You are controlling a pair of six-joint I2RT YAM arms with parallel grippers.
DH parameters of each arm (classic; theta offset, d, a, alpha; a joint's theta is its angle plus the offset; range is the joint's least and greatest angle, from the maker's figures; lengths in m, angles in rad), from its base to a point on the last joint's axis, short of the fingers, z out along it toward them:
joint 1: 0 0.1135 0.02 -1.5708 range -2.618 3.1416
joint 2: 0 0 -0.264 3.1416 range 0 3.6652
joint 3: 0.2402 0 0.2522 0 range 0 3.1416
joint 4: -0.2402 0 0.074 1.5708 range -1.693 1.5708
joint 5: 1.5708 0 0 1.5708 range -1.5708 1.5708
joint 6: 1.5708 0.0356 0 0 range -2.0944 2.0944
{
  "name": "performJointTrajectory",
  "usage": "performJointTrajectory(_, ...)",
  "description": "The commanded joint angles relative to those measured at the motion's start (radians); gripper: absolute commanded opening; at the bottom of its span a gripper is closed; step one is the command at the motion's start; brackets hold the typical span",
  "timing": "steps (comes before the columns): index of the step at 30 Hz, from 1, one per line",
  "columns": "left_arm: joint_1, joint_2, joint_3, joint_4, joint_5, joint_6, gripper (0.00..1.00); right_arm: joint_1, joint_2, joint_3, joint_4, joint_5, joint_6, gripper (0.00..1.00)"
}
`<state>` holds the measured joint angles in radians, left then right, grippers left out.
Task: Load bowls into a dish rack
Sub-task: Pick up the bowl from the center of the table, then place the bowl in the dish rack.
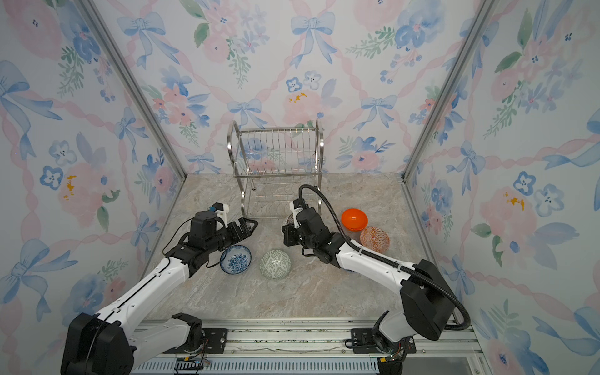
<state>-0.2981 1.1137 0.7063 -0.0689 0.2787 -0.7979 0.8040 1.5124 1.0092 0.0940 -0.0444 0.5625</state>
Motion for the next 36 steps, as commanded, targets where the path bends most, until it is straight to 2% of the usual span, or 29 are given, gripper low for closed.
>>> performJointTrajectory(1, 0.013, -0.008, 0.022, 0.000, 0.021, -0.005, 0.97, 0.001, 0.052, -0.013, 0.305, -0.109, 0.031, 0.00)
performJointTrajectory(9, 0.032, -0.017, 0.011, 0.000, 0.031, -0.001, 0.98, -0.031, 0.288, -0.042, 0.875, -0.258, 0.273, 0.00)
performJointTrajectory(14, 0.044, -0.026, 0.006, 0.000, 0.045, 0.003, 0.97, -0.055, 0.386, -0.020, 1.048, -0.285, 0.364, 0.00)
performJointTrajectory(20, 0.060, -0.026, 0.002, 0.000, 0.051, 0.009, 0.97, -0.069, 0.430, 0.020, 1.074, -0.308, 0.392, 0.00)
performJointTrajectory(36, 0.065, 0.002, 0.022, -0.001, 0.043, 0.022, 0.97, -0.100, 0.542, 0.169, 1.061, -0.241, 0.435, 0.00)
